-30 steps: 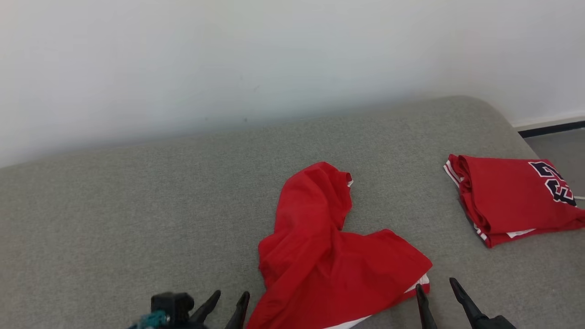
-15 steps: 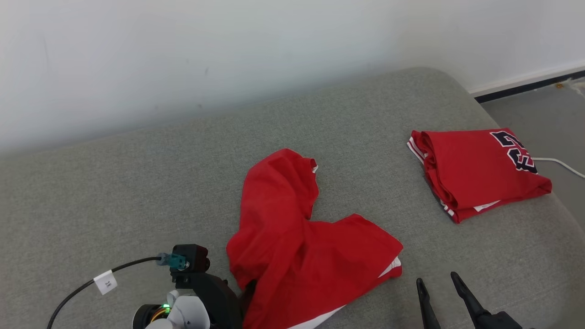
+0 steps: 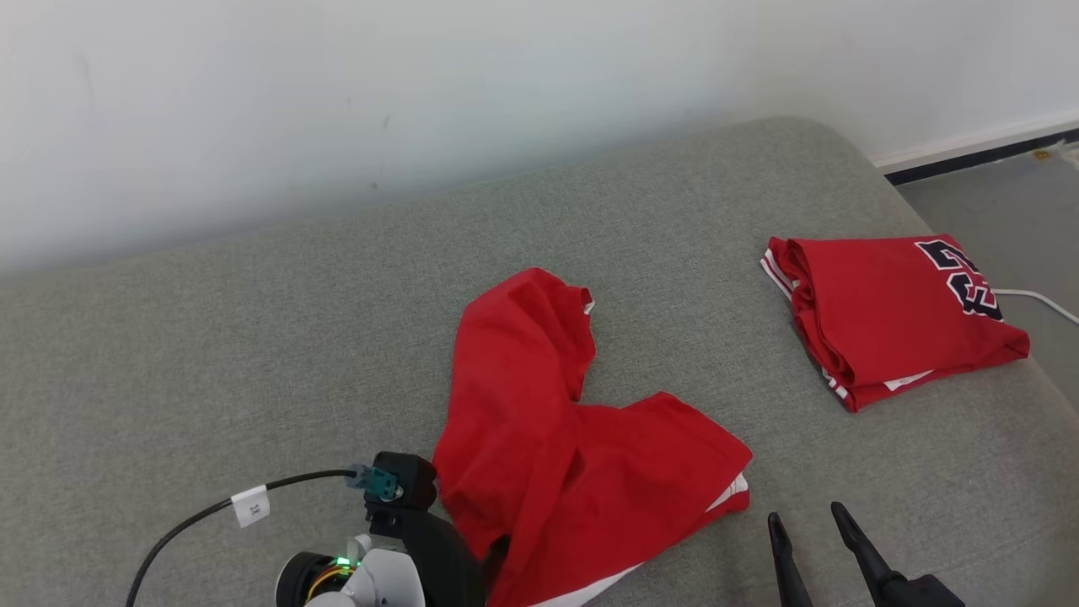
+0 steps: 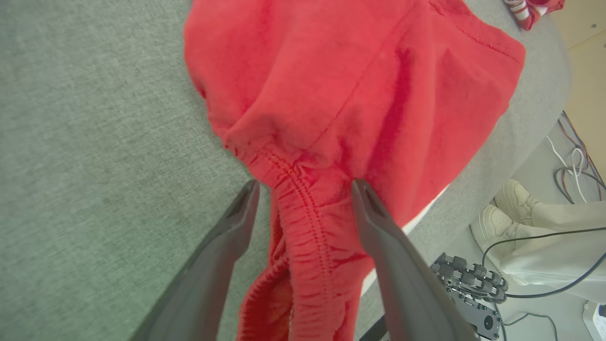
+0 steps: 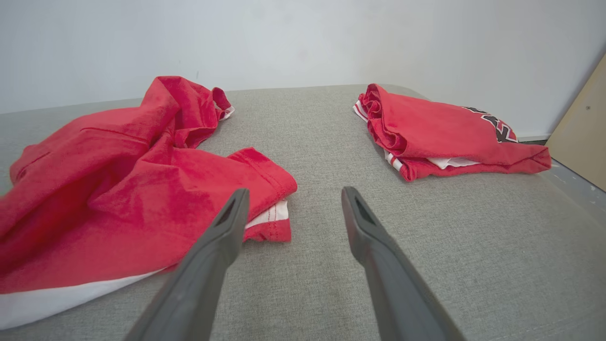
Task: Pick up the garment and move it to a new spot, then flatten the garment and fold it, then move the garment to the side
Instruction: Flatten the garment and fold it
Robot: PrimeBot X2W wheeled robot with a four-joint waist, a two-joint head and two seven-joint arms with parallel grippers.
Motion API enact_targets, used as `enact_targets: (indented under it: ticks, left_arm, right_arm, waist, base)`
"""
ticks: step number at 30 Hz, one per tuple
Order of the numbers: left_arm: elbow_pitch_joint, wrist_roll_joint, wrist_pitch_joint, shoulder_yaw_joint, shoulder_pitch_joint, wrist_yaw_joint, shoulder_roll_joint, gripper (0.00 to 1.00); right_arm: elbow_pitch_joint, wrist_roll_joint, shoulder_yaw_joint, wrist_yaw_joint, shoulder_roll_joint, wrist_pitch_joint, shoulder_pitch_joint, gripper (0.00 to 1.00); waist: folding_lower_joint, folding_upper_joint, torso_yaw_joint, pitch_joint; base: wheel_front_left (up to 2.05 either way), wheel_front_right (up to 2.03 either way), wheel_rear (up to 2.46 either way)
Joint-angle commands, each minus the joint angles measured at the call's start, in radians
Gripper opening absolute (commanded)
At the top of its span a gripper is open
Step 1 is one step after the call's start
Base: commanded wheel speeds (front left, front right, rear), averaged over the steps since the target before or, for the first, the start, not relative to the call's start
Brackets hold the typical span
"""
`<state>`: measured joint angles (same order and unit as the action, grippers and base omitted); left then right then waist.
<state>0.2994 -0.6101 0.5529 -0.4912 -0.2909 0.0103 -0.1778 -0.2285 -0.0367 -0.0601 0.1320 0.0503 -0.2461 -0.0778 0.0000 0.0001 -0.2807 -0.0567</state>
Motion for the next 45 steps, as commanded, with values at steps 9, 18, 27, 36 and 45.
enact_targets:
  ticks: [9,18,27,36,45]
  left_arm:
    - [0.019,0.017,0.008,-0.027,-0.024,0.006,0.005,1.0]
    - [0.014,0.008,0.038,-0.044,-0.021,0.017,-0.007,0.63]
    - [0.001,-0.011,0.047,-0.05,-0.004,0.018,-0.01,0.0]
    - [-0.032,-0.004,-0.148,0.049,-0.033,-0.029,-0.006,0.0]
    - [0.032,-0.095,-0.306,0.208,-0.003,-0.04,-0.026,0.0]
  right_arm:
    - [-0.009,-0.013,-0.01,-0.003,0.0,-0.003,0.016,1.0]
    - [-0.014,-0.017,-0.005,-0.003,0.0,-0.007,0.015,1.0]
    - [-0.023,-0.024,-0.015,-0.003,0.0,-0.01,0.019,1.0]
    - [-0.026,-0.022,-0.011,-0.003,0.0,-0.011,0.02,1.0]
    - [-0.026,-0.025,-0.021,-0.003,0.0,-0.011,0.03,1.0]
  waist:
    - [0.0,-0.0001,-0.012,-0.01]
    - [0.0,-0.0001,-0.013,-0.007]
    - [0.0,-0.0001,-0.009,-0.003]
    - [0.0,-0.0001,0.004,0.0]
    - [0.0,-0.0001,0.021,-0.01]
  base:
    - [0.0,0.0,0.0]
    - [0.0,0.0,0.0]
    - [0.0,0.0,0.0]
    - [0.0,0.0,0.0]
    - [0.0,0.0,0.0]
